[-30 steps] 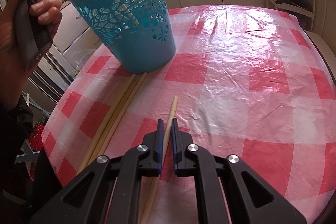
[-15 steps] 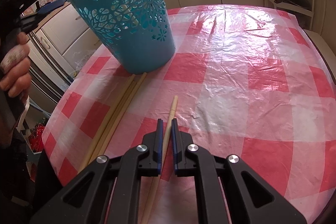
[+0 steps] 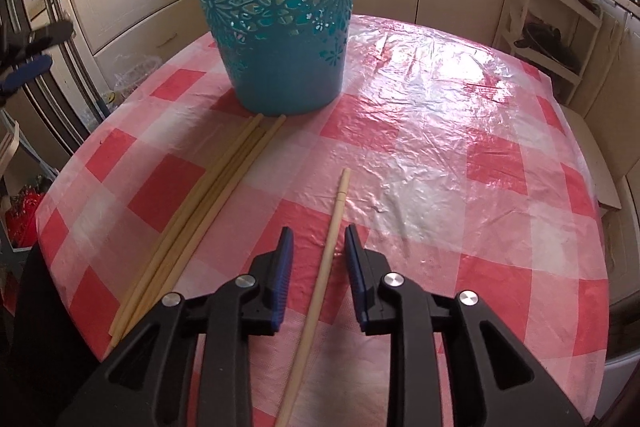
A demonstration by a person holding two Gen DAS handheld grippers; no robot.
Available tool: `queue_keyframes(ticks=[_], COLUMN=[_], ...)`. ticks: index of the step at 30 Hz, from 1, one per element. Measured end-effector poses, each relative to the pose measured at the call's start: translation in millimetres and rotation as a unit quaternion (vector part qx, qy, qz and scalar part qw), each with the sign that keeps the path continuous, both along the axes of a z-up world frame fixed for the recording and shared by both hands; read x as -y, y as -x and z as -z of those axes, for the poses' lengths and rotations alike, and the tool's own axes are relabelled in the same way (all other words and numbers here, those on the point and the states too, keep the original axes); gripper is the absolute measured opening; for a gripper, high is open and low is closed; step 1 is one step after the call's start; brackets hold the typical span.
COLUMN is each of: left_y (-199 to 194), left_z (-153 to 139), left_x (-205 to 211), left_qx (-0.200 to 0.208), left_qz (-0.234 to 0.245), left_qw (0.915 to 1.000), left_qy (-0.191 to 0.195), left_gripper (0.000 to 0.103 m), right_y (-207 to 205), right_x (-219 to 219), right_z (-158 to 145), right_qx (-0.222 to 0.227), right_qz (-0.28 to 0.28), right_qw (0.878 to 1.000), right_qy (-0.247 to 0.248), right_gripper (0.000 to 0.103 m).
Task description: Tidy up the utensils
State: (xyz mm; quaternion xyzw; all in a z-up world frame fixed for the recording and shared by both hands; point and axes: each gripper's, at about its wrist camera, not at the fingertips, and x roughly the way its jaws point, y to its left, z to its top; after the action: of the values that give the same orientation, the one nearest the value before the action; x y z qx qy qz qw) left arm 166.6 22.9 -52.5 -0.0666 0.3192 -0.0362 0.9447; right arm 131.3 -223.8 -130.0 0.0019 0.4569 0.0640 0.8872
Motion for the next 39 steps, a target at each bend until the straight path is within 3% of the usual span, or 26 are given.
queue_keyframes(ticks=[9,11,15,19,28,35,39], left_y=[17.9,22.5,29.1,34.9,45.7,52.4,50.3], left_z=[20.5,20.6,20.7,26.4,28.3,30.0,31.6], left_x=[-6.8,-8.0,-11.4,-14.7,-8.5,-3.2,-4.4], left_qx=[-0.028,-0.028,-0.031,-0.042,-0.048,-0.053,-0.056], left_qz=[0.008,0.010,0.007,0.002,0.007,0.015,0.013], left_qw=[0.9994,0.9994,0.9994,0.9989,0.9987,0.9984,0.9982], left_qy=[0.019,0.017,0.017,0.020,0.014,0.012,0.018], left_gripper=[0.068,0.068,0.068,0.068,0.068,0.068,0.068], right_y=[5.8,6.9,14.7,27.8,24.8,-34.0,-80.1], right_x=[-7.3,-5.2,16.4,33.9,46.9,32.0,26.0], right_z=[1.4,0.9,-6.4,-30.7,-114.6,-189.7,-202.5], right_qx=[0.019,0.019,0.020,0.050,0.153,0.273,0.311], right_qz=[0.007,0.016,0.044,0.052,0.042,0.032,0.048], right_qw=[0.999,0.999,0.998,0.991,0.959,0.927,0.916], right_qy=[0.029,0.021,-0.050,-0.114,-0.236,-0.254,-0.249], right_gripper=[0.018,0.007,0.006,0.006,0.006,0.006,0.006])
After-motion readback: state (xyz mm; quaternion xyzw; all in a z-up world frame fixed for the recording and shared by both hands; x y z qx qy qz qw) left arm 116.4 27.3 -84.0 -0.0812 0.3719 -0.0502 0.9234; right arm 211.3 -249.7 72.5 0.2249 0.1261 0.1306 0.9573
